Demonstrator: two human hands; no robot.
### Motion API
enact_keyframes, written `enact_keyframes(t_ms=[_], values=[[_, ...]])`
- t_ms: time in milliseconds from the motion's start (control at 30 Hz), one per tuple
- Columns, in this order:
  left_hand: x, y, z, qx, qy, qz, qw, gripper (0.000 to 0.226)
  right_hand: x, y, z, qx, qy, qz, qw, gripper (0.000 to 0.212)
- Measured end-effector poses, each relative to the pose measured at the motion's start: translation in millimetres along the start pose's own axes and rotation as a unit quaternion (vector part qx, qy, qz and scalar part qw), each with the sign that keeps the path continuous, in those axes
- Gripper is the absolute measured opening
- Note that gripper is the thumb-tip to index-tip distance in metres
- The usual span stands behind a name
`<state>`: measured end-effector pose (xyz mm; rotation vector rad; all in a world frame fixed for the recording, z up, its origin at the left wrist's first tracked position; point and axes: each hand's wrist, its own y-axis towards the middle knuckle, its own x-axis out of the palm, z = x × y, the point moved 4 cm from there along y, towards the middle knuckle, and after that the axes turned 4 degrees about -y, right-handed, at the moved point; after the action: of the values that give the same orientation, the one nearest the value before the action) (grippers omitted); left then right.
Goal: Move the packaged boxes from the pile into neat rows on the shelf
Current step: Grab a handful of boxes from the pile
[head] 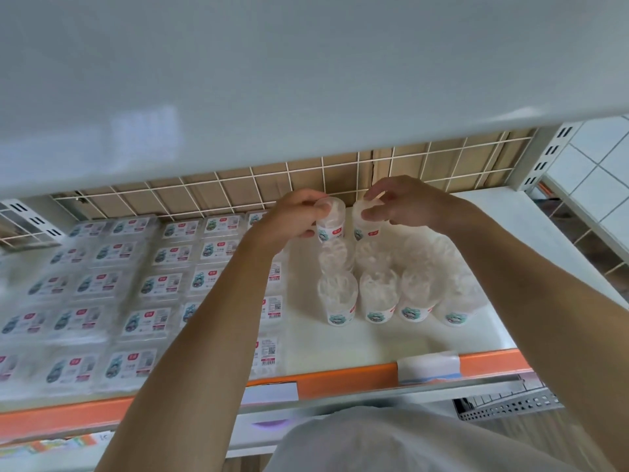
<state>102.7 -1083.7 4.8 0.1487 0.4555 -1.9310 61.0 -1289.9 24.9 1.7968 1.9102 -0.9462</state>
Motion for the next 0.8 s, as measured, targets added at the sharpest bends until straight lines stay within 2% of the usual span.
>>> enact_keyframes(t_ms=[333,500,800], values=[[2.9,-13.4,-5.0,0.017,-0.007,-0.035,0.999,0.027,-1.5,-11.1,1.1,0.007,0.033,-0.027,0.999,0.028],[4.3,-19.5,-5.5,0.025,-0.006,-0.036,0.999,0.028,-2.6,-14.5,-0.4,-0.006,0.007,-0.055,0.998,0.029],[7.2,-26.7,-4.6,0.028,-0.006,-0.031,0.999,0.031,-2.6,-20.0,0.6,-0.004,-0.012,-0.051,0.999,0.032]])
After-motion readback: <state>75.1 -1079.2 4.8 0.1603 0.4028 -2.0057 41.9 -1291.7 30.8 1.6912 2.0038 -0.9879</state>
